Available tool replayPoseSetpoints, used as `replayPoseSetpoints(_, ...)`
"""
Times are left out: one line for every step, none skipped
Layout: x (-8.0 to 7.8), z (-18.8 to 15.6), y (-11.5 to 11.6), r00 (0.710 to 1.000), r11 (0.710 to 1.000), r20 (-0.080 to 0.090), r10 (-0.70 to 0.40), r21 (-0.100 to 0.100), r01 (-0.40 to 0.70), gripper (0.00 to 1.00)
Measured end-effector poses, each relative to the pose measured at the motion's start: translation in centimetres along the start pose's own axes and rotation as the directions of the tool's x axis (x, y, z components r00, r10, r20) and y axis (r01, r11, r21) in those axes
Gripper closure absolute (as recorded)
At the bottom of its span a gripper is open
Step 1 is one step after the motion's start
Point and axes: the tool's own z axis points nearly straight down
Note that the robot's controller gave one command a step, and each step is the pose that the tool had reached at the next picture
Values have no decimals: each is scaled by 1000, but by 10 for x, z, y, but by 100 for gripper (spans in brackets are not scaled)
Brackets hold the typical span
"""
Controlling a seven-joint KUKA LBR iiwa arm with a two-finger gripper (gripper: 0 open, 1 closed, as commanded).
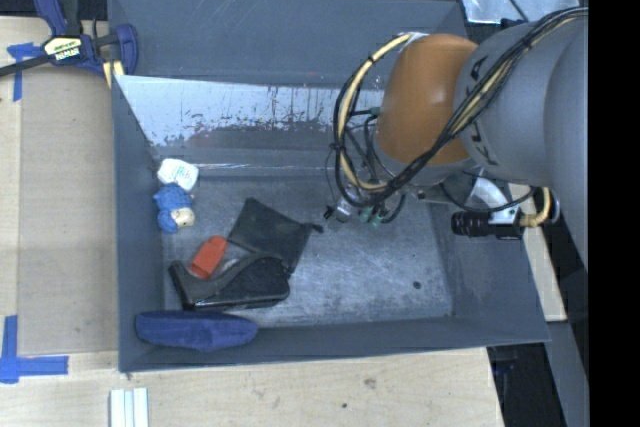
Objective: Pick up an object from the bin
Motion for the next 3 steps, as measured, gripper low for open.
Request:
replayPoseSetpoints(-6,-160,-6,957,957,6,-291,-2,291,100)
replayPoseSetpoints(14,-44,-3,931,931,-10,-366,2,366,100)
replayPoseSetpoints(-38,2,24,964,964,-1,-267,1,267,100)
